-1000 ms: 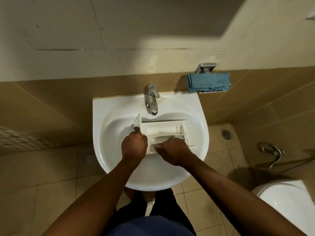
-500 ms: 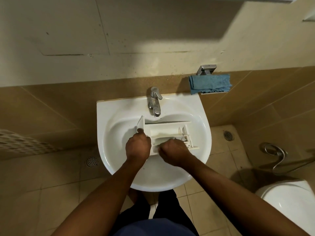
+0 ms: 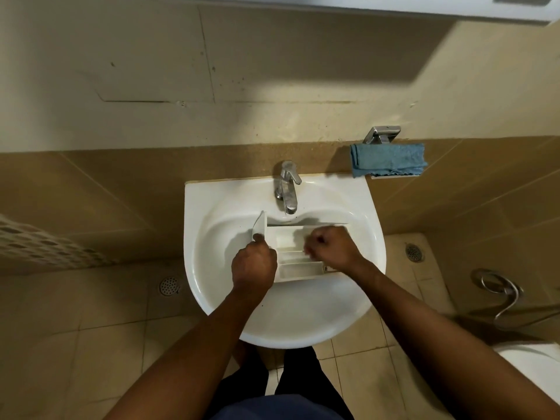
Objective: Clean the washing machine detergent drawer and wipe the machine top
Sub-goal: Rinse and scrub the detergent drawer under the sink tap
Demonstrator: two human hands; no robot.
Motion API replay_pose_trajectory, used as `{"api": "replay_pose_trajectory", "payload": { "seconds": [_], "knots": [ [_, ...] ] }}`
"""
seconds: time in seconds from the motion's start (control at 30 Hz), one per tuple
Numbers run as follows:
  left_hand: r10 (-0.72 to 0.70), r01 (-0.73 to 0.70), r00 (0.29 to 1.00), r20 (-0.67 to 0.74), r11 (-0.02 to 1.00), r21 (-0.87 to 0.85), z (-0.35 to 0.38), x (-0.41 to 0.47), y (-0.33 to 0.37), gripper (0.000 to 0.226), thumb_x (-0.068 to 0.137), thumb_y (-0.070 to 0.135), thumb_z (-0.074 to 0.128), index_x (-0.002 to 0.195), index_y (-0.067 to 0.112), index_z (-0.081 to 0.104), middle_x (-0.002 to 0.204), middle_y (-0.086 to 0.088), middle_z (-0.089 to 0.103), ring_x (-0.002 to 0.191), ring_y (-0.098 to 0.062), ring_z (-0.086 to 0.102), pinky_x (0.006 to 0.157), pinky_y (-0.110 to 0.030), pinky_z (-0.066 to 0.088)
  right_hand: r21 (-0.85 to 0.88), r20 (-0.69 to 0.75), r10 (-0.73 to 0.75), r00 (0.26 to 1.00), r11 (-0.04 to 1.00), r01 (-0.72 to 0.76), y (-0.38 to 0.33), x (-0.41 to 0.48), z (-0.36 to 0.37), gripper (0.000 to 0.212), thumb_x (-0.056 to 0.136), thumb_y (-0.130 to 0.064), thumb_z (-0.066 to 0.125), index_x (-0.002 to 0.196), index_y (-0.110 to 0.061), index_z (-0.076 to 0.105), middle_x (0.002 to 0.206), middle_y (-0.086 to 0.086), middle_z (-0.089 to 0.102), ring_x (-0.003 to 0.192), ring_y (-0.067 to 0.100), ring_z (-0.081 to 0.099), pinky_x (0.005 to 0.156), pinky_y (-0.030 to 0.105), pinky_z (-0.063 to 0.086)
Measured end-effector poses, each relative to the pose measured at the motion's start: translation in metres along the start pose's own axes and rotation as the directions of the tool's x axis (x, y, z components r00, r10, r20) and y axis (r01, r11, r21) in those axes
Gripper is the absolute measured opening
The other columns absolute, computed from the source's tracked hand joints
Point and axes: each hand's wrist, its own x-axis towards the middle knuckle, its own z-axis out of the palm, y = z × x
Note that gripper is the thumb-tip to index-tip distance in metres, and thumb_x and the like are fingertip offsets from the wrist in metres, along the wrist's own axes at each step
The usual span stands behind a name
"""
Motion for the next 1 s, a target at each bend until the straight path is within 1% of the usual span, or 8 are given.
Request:
{"api": "replay_pose_trajectory", "payload": {
  "seconds": [0.03,0.1,0.2,0.3,0.5,0.67,0.9,1.0],
  "knots": [
    [-0.002,0.002,1.0,0.004,1.0,0.005,0.0,0.0,0.001,0.047,0.099,0.017,0.04,0.143,0.001,0.047,0.101,-0.011,0.073,0.091,-0.032,0.072,0.076,-0.035,0.055,0.312,-0.044,0.123,0.991,0.944,-0.104,-0.013,0.009,0.0,0.035,0.1,-0.022,0.056,0.076,-0.006,0.074,0.073,0.006,0.075,0.069,0.025,0.072,0.065,0.037,0.061],
    [-0.009,0.009,1.0,0.014,1.0,0.003,-0.001,0.0,0.003,0.047,0.099,0.018,0.04,0.141,0.001,0.05,0.101,-0.011,0.074,0.091,-0.032,0.072,0.076,-0.035,0.056,0.781,0.033,0.366,0.93,0.572,-0.252,-0.033,0.034,0.001,0.035,0.104,-0.017,0.051,0.08,0.004,0.066,0.075,0.016,0.069,0.075,0.037,0.066,0.063,0.038,0.057],
    [-0.02,0.02,1.0,0.021,1.0,-0.013,0.0,0.001,0.005,0.044,0.1,0.02,0.041,0.138,0.001,0.05,0.099,-0.01,0.073,0.089,-0.032,0.072,0.074,-0.035,0.055,0.941,0.251,0.391,0.885,0.116,-0.318,-0.046,0.073,0.008,0.039,0.109,-0.023,0.044,0.094,0.007,0.062,0.082,0.022,0.068,0.087,0.04,0.068,0.087,0.05,0.06],
    [-0.027,0.028,1.0,0.013,0.999,-0.044,0.0,0.0,0.005,0.04,0.099,0.02,0.043,0.132,0.001,0.054,0.095,-0.012,0.073,0.085,-0.034,0.072,0.071,-0.035,0.054,0.923,0.385,0.265,0.884,-0.104,-0.371,-0.056,0.089,0.015,0.044,0.107,-0.021,0.034,0.109,0.013,0.062,0.101,0.027,0.07,0.092,0.038,0.072,0.086,0.051,0.062],
    [-0.034,0.034,0.999,-0.001,0.996,-0.081,0.0,0.0,0.006,0.036,0.098,0.02,0.045,0.127,0.001,0.057,0.09,-0.012,0.072,0.08,-0.034,0.071,0.064,-0.035,0.051,0.891,0.453,0.203,0.868,-0.071,-0.448,-0.064,0.09,0.009,0.046,0.101,-0.017,0.026,0.093,0.009,0.063,0.079,0.023,0.073,0.069,0.032,0.075,0.062,0.04,0.064],
    [-0.032,0.03,0.999,-0.02,0.996,-0.082,0.002,0.0,0.005,0.037,0.099,0.02,0.044,0.127,0.002,0.058,0.091,-0.013,0.072,0.08,-0.035,0.071,0.064,-0.034,0.049,0.884,0.467,0.17,0.868,-0.079,-0.46,-0.054,0.087,0.007,0.045,0.101,-0.015,0.027,0.097,0.013,0.062,0.079,0.025,0.073,0.069,0.034,0.075,0.073,0.045,0.062],
    [-0.029,0.027,0.999,-0.022,0.998,-0.06,0.004,0.002,0.005,0.036,0.098,0.02,0.045,0.127,0.002,0.056,0.09,-0.011,0.071,0.081,-0.034,0.07,0.063,-0.032,0.045,0.884,0.454,0.158,0.877,0.044,-0.466,-0.041,0.069,0.0,0.046,0.101,-0.012,0.026,0.098,0.016,0.063,0.099,0.034,0.071,0.086,0.043,0.075,0.077,0.046,0.064],
    [-0.035,0.032,0.999,-0.033,0.997,-0.077,0.005,0.002,0.005,0.031,0.096,0.019,0.044,0.121,0.004,0.057,0.089,-0.012,0.071,0.081,-0.035,0.07,0.061,-0.032,0.039,0.865,0.435,0.2,0.878,0.179,-0.469,-0.035,0.054,-0.003,0.047,0.1,-0.013,0.025,0.1,0.015,0.063,0.104,0.035,0.071,0.091,0.045,0.074,0.084,0.047,0.062]
  ]
}}
